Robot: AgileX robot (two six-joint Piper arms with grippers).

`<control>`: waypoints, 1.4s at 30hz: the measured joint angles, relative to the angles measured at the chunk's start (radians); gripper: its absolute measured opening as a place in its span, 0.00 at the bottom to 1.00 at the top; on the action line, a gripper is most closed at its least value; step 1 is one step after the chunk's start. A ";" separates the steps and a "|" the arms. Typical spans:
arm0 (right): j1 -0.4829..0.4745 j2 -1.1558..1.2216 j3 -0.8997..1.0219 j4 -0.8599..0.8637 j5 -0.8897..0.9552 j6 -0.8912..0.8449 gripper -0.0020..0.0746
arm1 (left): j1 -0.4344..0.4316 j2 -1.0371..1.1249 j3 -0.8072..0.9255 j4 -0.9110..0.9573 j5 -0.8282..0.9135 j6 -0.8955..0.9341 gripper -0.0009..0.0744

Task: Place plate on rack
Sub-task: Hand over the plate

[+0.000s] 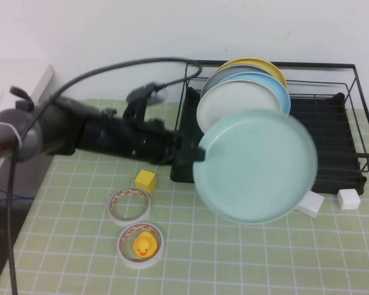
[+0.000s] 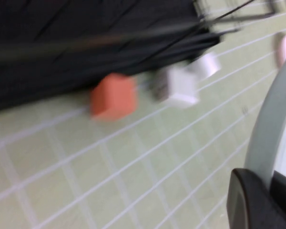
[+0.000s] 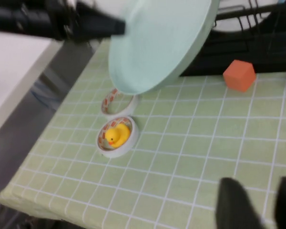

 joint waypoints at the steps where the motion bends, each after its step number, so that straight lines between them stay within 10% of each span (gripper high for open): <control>1: 0.000 0.044 -0.032 0.000 0.000 -0.018 0.32 | -0.010 -0.023 0.000 0.000 -0.003 0.010 0.02; 8: 0.000 0.471 -0.320 0.104 -0.005 -0.242 0.75 | -0.044 -0.120 0.000 0.006 -0.005 0.019 0.02; 23: 0.000 1.294 -0.655 0.630 0.266 -0.848 0.80 | -0.044 -0.130 0.006 0.021 -0.035 0.001 0.01; 28: 0.000 1.450 -0.674 0.670 0.313 -0.932 0.70 | -0.044 -0.130 0.006 0.022 -0.042 0.012 0.02; 36: 0.000 1.492 -0.693 0.778 0.354 -1.112 0.23 | -0.044 -0.132 0.006 0.023 -0.055 -0.021 0.04; 42: 0.000 1.505 -0.770 0.775 0.345 -1.252 0.19 | -0.044 -0.143 0.006 0.027 -0.046 -0.066 0.38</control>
